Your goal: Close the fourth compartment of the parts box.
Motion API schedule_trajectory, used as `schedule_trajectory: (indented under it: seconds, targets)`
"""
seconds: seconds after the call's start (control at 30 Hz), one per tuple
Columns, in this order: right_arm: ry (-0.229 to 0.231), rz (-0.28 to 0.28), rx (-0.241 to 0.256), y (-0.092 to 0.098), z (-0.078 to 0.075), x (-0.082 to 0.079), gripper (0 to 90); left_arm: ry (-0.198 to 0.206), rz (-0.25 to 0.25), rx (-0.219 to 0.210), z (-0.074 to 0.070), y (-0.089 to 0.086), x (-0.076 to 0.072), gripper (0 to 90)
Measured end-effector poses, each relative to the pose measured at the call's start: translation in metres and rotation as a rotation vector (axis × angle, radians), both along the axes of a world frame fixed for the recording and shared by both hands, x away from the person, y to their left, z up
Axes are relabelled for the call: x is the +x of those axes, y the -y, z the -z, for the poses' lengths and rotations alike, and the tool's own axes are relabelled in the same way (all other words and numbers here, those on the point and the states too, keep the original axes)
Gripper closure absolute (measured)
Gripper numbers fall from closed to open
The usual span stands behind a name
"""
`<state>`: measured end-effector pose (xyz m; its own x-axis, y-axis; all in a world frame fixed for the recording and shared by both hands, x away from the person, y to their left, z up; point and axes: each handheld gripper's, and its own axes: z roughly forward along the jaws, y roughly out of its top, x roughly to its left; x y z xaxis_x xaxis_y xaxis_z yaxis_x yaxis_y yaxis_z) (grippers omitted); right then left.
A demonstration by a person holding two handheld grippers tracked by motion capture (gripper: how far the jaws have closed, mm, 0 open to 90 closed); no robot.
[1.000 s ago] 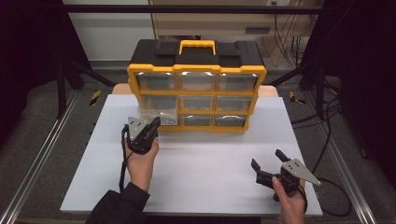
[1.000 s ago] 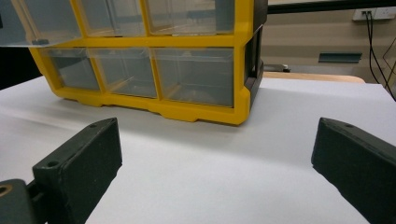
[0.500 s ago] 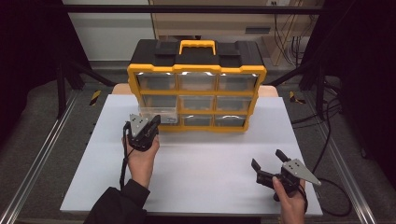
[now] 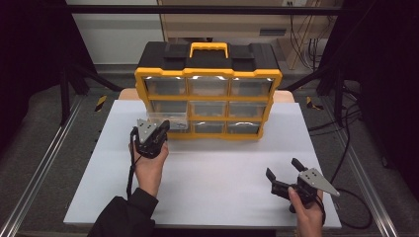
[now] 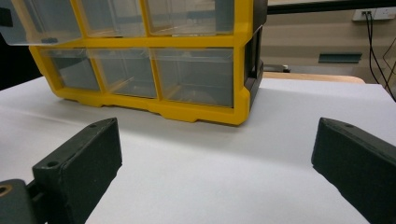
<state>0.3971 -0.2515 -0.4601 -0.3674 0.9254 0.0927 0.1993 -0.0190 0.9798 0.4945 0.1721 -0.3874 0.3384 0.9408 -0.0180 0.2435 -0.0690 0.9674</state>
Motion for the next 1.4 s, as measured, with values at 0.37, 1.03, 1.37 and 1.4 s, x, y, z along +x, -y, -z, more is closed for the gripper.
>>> schedule_trajectory:
  seconds: [0.37, 1.03, 1.37, 1.4]
  targets:
    - [0.000, 0.000, 0.001, 0.000, 0.000, 0.000, 2.0, 0.002, 0.000, 0.004, -0.002, -0.001, 0.002, 90.0]
    - [-0.002, 0.000, 0.009, 0.000, 0.000, 0.000, 2.0, 0.001, -0.001, 0.017, -0.005, -0.002, 0.007, 90.0]
    - [-0.003, 0.000, 0.006, 0.000, 0.000, 0.000, 2.0, 0.000, -0.002, 0.013, -0.006, -0.002, 0.010, 90.0]
    - [-0.002, 0.000, 0.005, 0.000, 0.000, 0.000, 2.0, -0.001, -0.001, 0.014, -0.007, -0.002, 0.011, 90.0]
